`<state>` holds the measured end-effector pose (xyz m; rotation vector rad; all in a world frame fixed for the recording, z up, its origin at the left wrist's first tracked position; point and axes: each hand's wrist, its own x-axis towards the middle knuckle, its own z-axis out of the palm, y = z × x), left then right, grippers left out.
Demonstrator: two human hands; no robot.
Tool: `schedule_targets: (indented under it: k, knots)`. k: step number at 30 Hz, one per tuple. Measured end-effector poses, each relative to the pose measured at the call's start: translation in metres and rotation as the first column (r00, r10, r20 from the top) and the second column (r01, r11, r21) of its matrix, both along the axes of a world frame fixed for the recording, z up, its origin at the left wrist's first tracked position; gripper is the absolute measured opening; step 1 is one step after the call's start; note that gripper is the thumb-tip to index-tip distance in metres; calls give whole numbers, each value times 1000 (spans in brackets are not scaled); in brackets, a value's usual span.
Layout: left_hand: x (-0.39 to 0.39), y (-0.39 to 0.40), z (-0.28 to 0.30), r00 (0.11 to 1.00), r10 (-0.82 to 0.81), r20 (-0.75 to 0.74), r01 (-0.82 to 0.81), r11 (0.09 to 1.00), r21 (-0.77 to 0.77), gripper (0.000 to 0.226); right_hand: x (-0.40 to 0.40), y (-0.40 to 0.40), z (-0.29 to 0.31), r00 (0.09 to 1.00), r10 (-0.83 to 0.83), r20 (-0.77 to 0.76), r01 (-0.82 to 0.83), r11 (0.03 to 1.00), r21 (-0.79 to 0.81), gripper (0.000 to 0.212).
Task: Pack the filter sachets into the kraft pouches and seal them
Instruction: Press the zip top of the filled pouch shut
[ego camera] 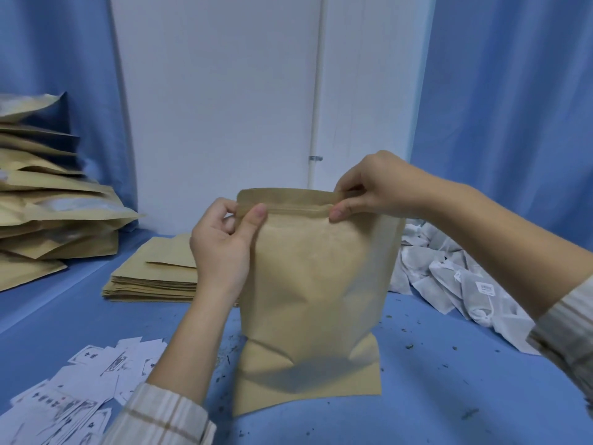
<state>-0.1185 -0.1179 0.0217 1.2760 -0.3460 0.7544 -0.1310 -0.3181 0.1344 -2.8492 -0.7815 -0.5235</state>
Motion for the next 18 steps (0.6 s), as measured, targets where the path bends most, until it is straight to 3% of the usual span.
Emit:
schedule_targets:
  k: [6, 9, 14, 18]
  knots:
    - [3, 7, -1, 1000, -13, -1, 13, 999, -35, 30, 3, -10, -7, 1000, -14, -10, 15, 997, 74, 39]
    - [3, 2, -2, 1000, -3, -3, 3, 1000, 17, 29, 3, -4, -11, 999, -1, -39, 4, 997, 81, 40]
    - [-1, -2, 0, 1000, -6, 10, 5, 999, 43, 29, 8, 27, -14, 997, 43, 62, -54, 980, 190, 18]
    - [-2, 7, -5, 1000, -14, 19, 14, 1000, 13, 29, 11, 25, -12, 999, 44, 18, -47, 983, 179, 24]
